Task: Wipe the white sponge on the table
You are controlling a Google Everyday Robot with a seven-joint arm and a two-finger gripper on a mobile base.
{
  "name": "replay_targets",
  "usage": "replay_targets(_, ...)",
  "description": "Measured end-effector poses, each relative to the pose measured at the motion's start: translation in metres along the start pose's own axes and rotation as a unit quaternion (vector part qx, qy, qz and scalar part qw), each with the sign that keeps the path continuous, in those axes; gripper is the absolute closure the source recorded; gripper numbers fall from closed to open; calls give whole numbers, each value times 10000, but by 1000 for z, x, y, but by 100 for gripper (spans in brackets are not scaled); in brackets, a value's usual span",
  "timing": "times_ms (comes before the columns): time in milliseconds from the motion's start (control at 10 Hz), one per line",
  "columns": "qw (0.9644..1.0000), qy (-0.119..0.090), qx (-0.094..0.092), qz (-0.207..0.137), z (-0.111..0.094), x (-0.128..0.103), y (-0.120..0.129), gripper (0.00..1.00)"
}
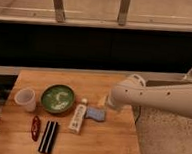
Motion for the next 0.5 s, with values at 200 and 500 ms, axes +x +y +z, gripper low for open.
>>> replay_targets(200, 9999, 140, 6, 92, 21, -5, -11, 35)
replay_targets(500, 9994, 306, 70, 158, 48, -12, -21, 35)
